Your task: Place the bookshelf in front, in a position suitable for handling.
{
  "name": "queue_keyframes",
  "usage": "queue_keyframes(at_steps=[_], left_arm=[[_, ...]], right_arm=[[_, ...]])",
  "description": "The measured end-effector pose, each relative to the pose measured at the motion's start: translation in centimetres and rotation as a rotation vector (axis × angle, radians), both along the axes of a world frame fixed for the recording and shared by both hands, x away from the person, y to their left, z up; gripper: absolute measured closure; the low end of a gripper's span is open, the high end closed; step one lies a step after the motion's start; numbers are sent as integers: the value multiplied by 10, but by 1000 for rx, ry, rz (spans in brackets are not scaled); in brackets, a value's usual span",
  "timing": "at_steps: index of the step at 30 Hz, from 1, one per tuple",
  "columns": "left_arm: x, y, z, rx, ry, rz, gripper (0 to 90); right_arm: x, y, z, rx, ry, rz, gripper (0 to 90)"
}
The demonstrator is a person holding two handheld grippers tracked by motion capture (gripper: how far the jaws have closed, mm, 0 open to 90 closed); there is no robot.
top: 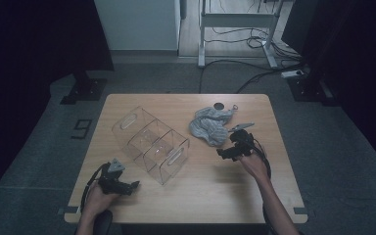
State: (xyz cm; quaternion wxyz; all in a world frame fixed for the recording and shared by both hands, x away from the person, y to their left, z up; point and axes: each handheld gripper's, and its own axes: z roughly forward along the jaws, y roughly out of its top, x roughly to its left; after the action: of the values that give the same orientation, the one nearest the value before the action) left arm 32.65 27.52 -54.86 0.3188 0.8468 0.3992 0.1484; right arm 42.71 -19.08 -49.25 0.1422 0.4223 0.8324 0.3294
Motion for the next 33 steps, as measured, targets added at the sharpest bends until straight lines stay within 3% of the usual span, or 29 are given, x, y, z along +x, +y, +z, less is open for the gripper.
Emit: queue_keyframes(at_steps=[6,21,24,33], left_arm=[[0,0,0,0,-1,-2,0],[0,0,0,0,-1,-4,0],[0,0,0,0,-1,-4,0],[1,0,0,0,-1,-4,0]], right_arm=[[14,8,4,-20,-3,12,0],[54,27,1,-6,1,6,11],[61,32,-2,2,19,-4,26],[81,39,-14,-41,50,-39,48]])
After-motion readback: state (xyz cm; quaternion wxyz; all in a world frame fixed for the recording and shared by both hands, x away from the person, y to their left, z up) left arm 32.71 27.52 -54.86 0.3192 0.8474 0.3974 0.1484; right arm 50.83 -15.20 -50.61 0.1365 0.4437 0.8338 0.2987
